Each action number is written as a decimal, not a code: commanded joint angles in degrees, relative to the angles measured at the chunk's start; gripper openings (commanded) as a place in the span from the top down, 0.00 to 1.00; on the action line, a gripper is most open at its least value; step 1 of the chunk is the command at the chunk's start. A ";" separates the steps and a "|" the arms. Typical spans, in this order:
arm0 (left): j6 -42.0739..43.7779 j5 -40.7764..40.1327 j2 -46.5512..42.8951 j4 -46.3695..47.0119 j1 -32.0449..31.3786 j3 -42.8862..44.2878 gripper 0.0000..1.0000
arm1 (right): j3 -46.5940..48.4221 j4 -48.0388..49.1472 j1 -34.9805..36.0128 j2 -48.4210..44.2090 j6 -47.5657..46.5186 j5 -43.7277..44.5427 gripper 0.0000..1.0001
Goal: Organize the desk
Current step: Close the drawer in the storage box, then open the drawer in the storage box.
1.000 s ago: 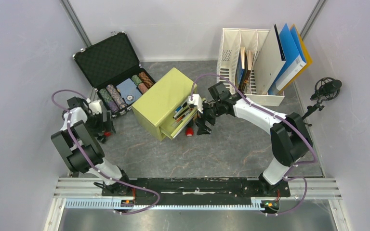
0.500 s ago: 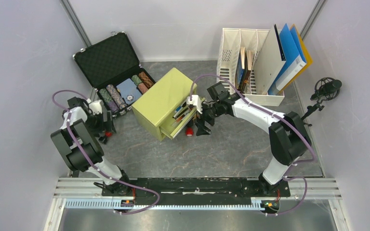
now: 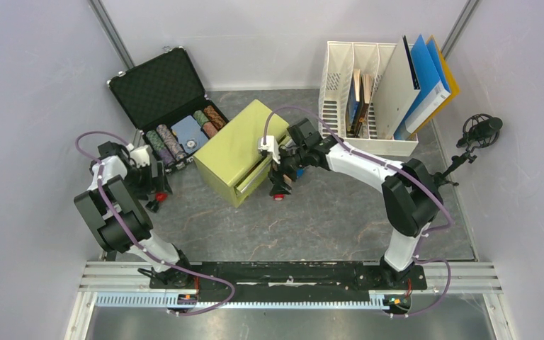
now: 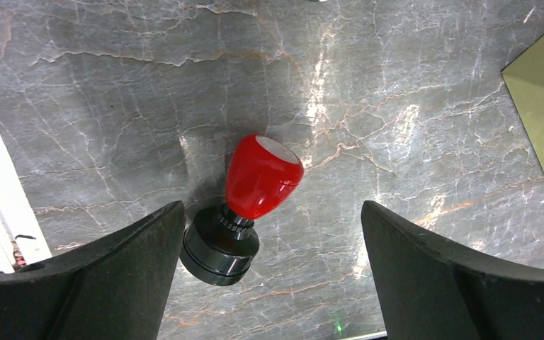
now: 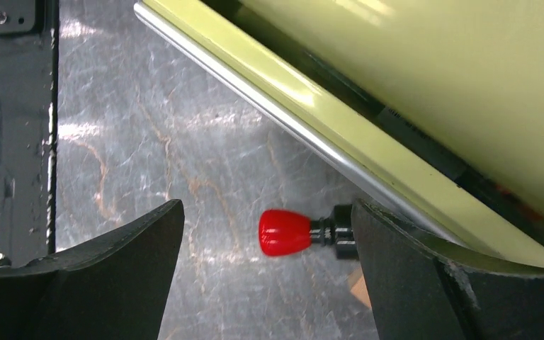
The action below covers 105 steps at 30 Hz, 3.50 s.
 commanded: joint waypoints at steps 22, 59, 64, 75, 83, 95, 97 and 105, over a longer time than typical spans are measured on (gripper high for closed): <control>2.60 6.39 0.51 -2.27 0.30 5.23 0.00 | 2.41 5.78 -0.32 -1.75 1.21 6.30 0.05; -21.23 8.12 -7.81 3.17 -24.45 26.16 0.00 | -15.49 35.73 -3.51 -2.12 28.90 -0.49 0.24; -25.69 9.05 -4.32 5.23 -24.91 28.68 0.00 | -15.31 38.63 -2.83 1.23 33.22 -3.74 0.27; -28.14 9.74 -2.66 6.80 -25.72 30.27 0.00 | -14.93 36.75 -0.42 5.48 33.13 -1.18 0.28; -28.23 9.65 -2.45 7.31 -25.98 30.12 0.00 | -14.41 29.73 -0.41 6.09 27.02 5.38 0.28; -28.14 9.29 -1.21 7.49 -27.13 30.59 0.00 | -13.80 14.66 -0.42 1.75 13.63 18.08 0.29; -28.14 9.29 -0.83 7.51 -27.30 30.71 0.00 | -14.46 13.27 -0.42 0.53 11.37 20.38 0.29; -28.14 9.03 0.12 7.50 -28.52 30.95 0.00 | -16.59 9.89 -0.92 -3.14 5.35 29.25 0.29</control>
